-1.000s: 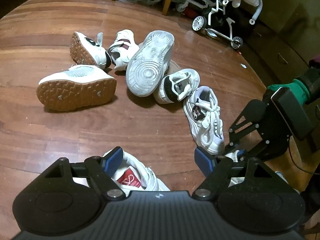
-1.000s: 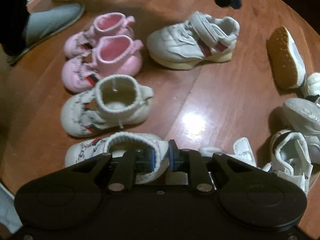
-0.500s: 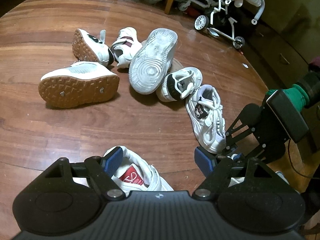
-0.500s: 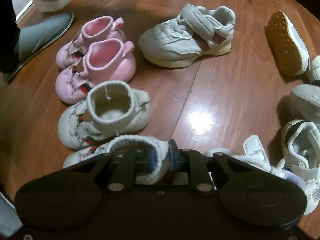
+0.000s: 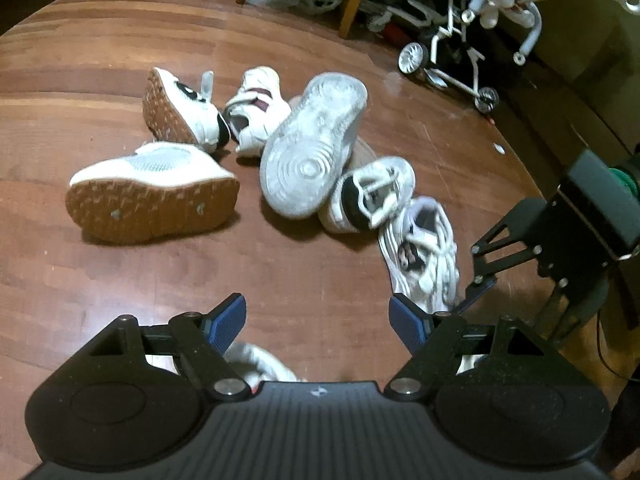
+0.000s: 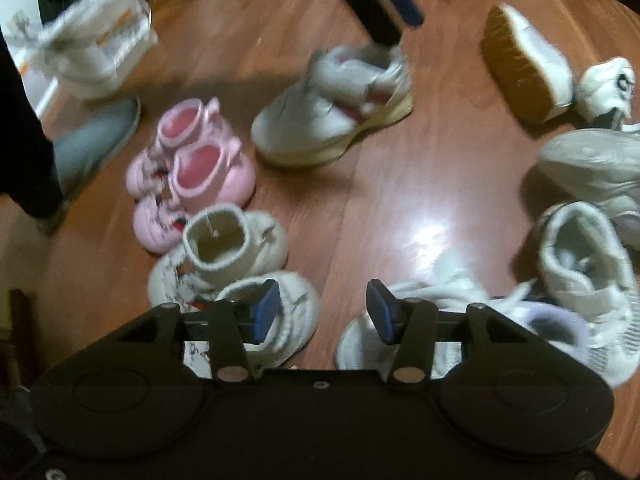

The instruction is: Organize scattered shoes

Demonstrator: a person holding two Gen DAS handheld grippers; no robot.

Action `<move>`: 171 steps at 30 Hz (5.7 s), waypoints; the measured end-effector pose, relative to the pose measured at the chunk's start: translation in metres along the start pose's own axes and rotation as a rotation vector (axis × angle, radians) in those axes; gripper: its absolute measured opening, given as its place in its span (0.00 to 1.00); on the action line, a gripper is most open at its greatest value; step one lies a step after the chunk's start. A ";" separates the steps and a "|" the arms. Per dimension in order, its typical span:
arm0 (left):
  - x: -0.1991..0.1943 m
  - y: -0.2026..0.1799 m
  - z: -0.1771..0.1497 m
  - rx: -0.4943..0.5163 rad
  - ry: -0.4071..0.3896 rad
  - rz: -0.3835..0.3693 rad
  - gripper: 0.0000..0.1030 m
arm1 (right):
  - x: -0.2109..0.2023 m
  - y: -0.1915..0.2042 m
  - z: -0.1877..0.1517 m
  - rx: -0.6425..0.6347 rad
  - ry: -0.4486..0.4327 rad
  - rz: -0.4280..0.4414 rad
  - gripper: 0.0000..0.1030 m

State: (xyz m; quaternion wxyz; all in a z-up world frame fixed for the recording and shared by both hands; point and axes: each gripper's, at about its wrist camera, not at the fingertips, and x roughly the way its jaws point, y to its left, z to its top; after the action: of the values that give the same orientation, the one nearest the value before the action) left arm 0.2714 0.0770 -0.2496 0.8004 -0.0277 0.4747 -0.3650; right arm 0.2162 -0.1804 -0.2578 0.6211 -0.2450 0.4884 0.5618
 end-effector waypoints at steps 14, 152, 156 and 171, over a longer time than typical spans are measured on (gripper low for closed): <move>0.026 0.010 0.075 0.057 0.009 0.143 0.76 | -0.087 -0.166 0.006 0.666 -0.441 -0.386 0.65; -0.093 0.060 -0.048 0.513 0.282 0.172 0.20 | -0.146 0.014 0.050 0.981 -0.398 -0.110 0.72; -0.065 0.048 -0.044 0.647 0.336 0.170 0.18 | -0.146 0.016 0.052 0.979 -0.400 -0.103 0.72; -0.073 0.026 -0.029 0.811 0.430 0.010 0.17 | -0.150 0.012 0.043 0.996 -0.405 -0.087 0.73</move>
State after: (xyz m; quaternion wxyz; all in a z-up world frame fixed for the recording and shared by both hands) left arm 0.2424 0.1495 -0.2221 0.6314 0.3666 0.4489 -0.5152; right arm 0.2358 -0.2097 -0.1055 0.7666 0.1724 0.5555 0.2721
